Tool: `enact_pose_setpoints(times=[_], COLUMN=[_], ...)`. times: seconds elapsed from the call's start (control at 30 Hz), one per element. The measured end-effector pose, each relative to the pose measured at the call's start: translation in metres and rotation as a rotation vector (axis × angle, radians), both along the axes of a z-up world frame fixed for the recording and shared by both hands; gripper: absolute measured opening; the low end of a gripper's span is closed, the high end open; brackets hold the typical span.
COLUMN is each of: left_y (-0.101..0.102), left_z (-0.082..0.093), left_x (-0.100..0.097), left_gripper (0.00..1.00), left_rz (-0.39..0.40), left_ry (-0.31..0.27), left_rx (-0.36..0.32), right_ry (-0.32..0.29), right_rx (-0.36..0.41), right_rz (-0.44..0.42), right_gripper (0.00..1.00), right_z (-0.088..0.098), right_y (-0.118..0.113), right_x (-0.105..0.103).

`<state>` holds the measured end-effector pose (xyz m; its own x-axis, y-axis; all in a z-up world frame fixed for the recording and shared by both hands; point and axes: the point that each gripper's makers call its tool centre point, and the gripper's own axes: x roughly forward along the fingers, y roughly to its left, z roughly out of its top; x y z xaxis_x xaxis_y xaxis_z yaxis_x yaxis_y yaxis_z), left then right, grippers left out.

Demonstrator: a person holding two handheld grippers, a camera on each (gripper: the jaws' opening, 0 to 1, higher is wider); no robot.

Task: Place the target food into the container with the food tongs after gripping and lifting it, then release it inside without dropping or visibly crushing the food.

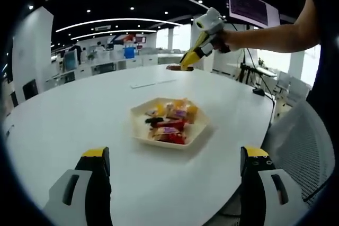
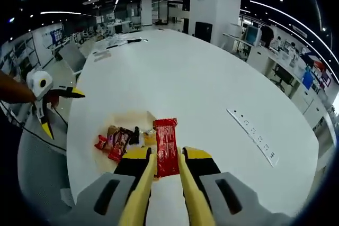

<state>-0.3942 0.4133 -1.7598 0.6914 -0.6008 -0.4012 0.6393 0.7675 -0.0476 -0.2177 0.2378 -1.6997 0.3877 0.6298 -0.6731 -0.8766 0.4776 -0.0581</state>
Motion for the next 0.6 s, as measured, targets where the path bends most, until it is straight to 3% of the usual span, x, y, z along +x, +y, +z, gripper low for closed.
enact_pose_setpoints(times=[0.3, 0.6], left_y=[-0.001, 0.001], left_z=[0.001, 0.002], left_x=[0.000, 0.001], left_gripper=[0.99, 0.99], left_rz=[0.001, 0.008], left_ry=[-0.003, -0.008], left_rx=[-0.003, -0.006], right_ry=[0.008, 0.011], right_rx=[0.015, 0.013], right_rz=[0.039, 0.091], right_gripper=[0.22, 0.22], right_z=[-0.004, -0.005], right_y=[0.043, 0.070], right_x=[-0.014, -0.026])
